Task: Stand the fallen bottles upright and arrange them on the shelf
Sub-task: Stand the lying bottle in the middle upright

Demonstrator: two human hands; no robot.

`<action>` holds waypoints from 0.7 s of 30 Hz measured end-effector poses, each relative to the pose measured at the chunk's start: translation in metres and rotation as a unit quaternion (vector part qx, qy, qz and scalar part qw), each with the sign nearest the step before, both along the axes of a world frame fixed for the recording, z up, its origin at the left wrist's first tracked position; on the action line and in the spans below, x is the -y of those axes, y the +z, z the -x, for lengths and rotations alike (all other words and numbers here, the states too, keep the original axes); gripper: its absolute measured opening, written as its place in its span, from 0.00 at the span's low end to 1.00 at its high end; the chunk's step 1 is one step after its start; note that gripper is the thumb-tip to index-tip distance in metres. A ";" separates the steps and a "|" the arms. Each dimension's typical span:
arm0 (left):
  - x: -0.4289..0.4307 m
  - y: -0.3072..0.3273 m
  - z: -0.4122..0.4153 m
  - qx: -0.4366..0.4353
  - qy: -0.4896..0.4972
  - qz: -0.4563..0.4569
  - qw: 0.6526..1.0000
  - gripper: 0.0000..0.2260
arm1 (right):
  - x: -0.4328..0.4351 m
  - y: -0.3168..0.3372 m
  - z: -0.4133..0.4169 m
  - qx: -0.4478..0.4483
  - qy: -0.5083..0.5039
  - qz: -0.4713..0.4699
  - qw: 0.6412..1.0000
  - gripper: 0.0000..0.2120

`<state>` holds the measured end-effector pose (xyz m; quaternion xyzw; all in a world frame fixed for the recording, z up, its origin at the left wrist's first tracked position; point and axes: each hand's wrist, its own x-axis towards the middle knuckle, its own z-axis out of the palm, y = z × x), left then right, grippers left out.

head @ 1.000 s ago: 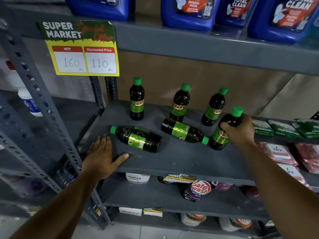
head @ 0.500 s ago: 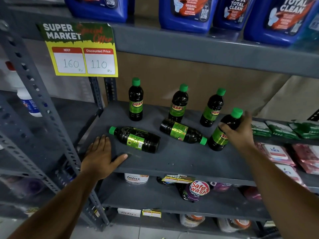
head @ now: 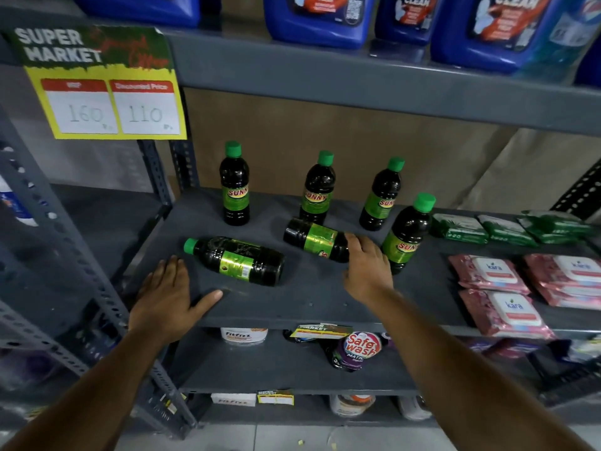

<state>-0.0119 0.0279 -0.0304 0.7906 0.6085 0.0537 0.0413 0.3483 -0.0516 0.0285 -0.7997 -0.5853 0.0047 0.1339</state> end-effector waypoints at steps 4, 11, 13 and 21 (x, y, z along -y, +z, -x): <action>0.001 0.004 -0.003 0.003 0.002 0.006 1.000 0.55 | 0.002 -0.002 -0.003 0.012 -0.025 0.043 0.999 0.43; 0.003 0.007 -0.003 -0.008 0.001 0.015 1.000 0.56 | 0.017 0.027 -0.017 -0.088 0.030 -0.043 0.995 0.28; 0.003 0.005 -0.002 0.004 -0.004 0.012 1.000 0.55 | 0.020 0.046 -0.019 -0.105 0.037 -0.091 0.990 0.24; -0.001 0.005 -0.003 -0.018 -0.002 0.008 1.000 0.56 | -0.004 0.108 0.003 -0.100 0.071 -0.182 0.976 0.17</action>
